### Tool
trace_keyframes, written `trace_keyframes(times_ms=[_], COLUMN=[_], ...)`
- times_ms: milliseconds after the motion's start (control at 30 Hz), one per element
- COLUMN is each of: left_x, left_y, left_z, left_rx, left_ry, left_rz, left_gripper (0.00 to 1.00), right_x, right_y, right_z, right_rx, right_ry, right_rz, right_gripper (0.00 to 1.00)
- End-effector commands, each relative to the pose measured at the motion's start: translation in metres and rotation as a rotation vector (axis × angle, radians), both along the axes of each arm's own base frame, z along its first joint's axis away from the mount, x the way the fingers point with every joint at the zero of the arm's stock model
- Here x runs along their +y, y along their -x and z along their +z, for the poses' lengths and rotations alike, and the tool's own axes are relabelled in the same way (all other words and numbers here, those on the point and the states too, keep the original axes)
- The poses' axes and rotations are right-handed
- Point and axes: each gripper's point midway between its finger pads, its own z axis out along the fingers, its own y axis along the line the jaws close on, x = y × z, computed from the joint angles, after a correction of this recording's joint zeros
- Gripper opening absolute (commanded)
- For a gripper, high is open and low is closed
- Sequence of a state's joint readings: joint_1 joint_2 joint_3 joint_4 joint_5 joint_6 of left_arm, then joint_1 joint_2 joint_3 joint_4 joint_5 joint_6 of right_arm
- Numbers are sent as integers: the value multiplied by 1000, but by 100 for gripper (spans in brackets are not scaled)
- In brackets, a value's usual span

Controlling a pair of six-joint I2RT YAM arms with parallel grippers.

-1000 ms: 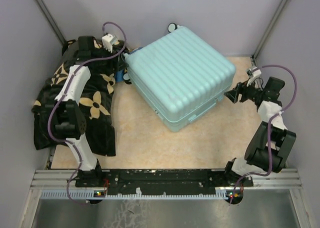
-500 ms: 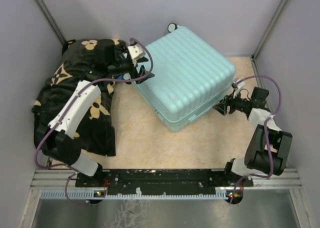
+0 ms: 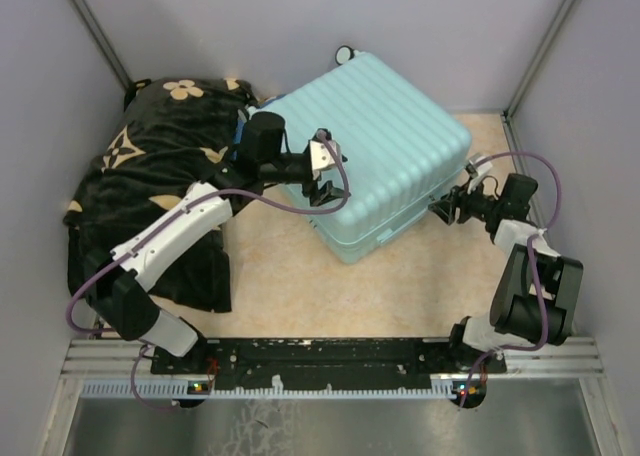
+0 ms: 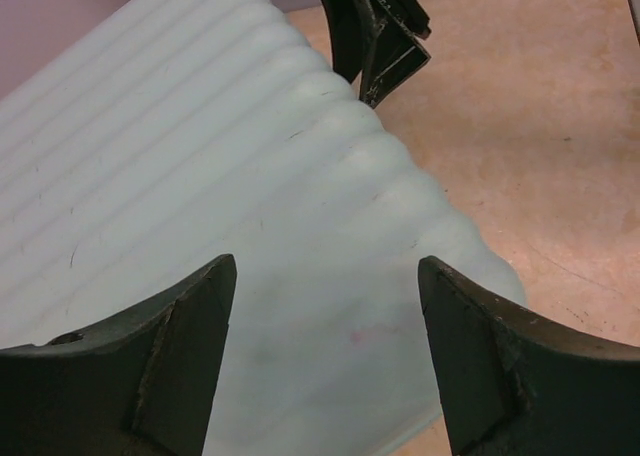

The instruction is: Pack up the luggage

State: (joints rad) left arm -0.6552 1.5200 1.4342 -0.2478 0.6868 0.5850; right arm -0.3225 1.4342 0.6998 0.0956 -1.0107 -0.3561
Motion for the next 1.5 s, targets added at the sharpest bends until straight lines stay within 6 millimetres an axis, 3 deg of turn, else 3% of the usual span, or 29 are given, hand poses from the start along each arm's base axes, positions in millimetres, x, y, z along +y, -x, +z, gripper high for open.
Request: trace_keyframes(times_ms=[0, 300, 467, 600, 800, 933, 1133, 1267, 1467], left_x=[-19, -65, -86, -90, -85, -83, -99, -119, -140], left_y=[17, 46, 65, 71, 69, 69, 91, 96, 96], left_z=[6, 1, -11, -23, -41, -52, -60, -69, -105], left_rx=[-92, -157, -130, -66, -66, -64, -80, -76, -49], left_ry=[20, 40, 41, 40, 22, -9, -40, -40, -77], left_rz=[-81, -109, -100, -92, -66, -49, -58, -20, 36], left_gripper=[79, 77, 76, 76, 77, 76, 76, 76, 78], right_x=[4, 30, 41, 45, 57, 61, 59, 63, 54], right_y=[-21, -13, -10, -5, -3, -3, -1, 5, 4], right_z=[15, 7, 14, 21, 24, 23, 25, 30, 29], right_rx=[-116, -110, -120, -135, -152, -168, -170, -176, -177], right_ry=[33, 51, 37, 27, 29, 47, 50, 37, 72], right_rz=[12, 91, 113, 128, 137, 115, 97, 111, 68], right_gripper=[53, 38, 39, 42, 39, 29, 0, 0, 0])
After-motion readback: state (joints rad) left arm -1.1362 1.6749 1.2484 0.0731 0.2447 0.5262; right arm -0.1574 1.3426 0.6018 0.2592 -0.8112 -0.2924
